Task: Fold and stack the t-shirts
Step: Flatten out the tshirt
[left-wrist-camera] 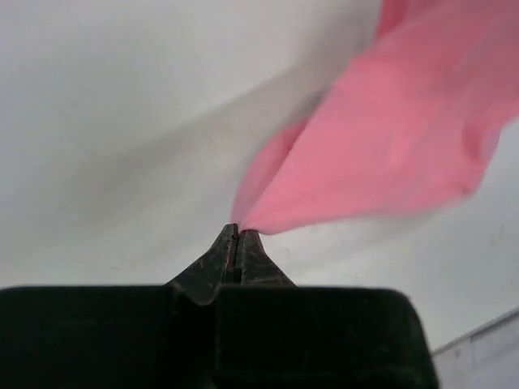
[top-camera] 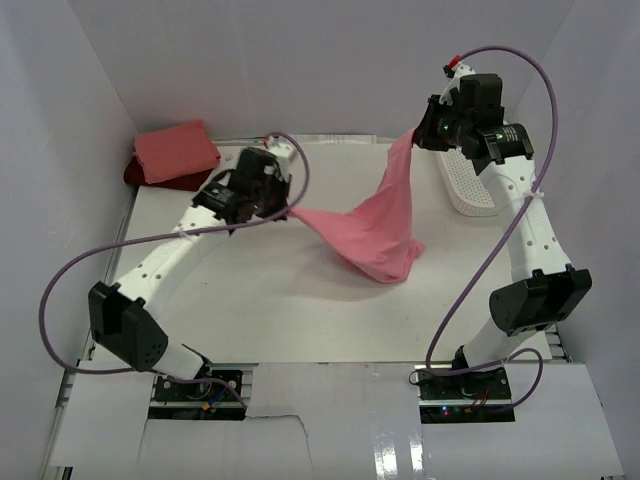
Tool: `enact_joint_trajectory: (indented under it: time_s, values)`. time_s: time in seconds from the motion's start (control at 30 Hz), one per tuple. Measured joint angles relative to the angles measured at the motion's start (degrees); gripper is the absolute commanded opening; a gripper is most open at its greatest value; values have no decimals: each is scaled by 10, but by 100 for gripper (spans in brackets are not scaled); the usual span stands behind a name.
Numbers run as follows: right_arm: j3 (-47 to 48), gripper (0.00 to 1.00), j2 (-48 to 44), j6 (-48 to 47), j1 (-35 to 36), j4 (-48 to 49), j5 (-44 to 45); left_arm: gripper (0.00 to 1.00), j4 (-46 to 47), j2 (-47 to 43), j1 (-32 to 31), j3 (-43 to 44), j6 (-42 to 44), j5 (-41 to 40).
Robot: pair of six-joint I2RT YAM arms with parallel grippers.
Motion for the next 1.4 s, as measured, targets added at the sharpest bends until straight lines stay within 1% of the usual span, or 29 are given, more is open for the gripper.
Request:
enact_joint_trajectory:
  time_s: [0.07, 0.13, 0.23, 0.3, 0.4, 0.47, 0.53, 0.57, 0.63, 0.7, 0.77, 0.9, 0.97, 1.03, 1.13, 1.23, 1.3, 1.4]
  values:
    - [1, 8, 27, 10, -6, -3, 42, 0, -17, -26, 76, 68, -11, -9]
    - [14, 8, 54, 15, -10, -16, 70, 0, -43, -40, 121, 124, -22, -23]
    - [46, 8, 85, 18, -13, -27, 100, 0, -76, -36, 166, 189, -33, -26]
    - [74, 8, 95, 16, -14, -31, 108, 0, -99, -14, 192, 236, -39, -24]
    - [116, 8, 90, 8, -16, -26, 94, 0, -115, 25, 221, 294, -46, -24]
    - [114, 8, 66, 0, -17, -7, 73, 0, -115, 36, 228, 311, -51, -24]
    - [83, 8, 22, -9, -17, 12, 50, 0, -111, 29, 227, 306, -54, -24]
    - [61, 8, -9, -13, -17, 19, 40, 0, -95, 17, 226, 290, -55, -24]
    - [15, 8, -74, -22, -17, 31, 19, 0, -67, -34, 225, 231, -56, -26]
    - [-17, 8, -141, -31, -17, 37, -7, 0, -51, -99, 224, 179, -57, -30]
    - [-52, 8, -211, -40, -17, 49, -30, 0, -31, -173, 224, 146, -59, -33]
    - [-144, 8, -370, -61, -16, 94, -70, 0, 45, -336, 224, 88, -59, -38]
    - [-149, 8, -428, -71, -16, 101, -79, 0, 74, -407, 224, 68, -59, -40]
    - [-134, 8, -476, -81, -17, 113, -83, 0, 98, -473, 224, 63, -59, -44]
    - [-87, 8, -519, -85, -30, 121, -92, 0, 133, -538, 224, 62, -59, -53]
    - [2, 8, -511, -79, -87, 116, -130, 0, 153, -571, 224, 66, -61, -59]
    - [19, 8, -505, -71, -116, 137, -156, 0, 152, -564, 224, 80, -63, -60]
    - [6, 8, -480, -52, -123, 139, -175, 0, 153, -522, 224, 88, -69, -59]
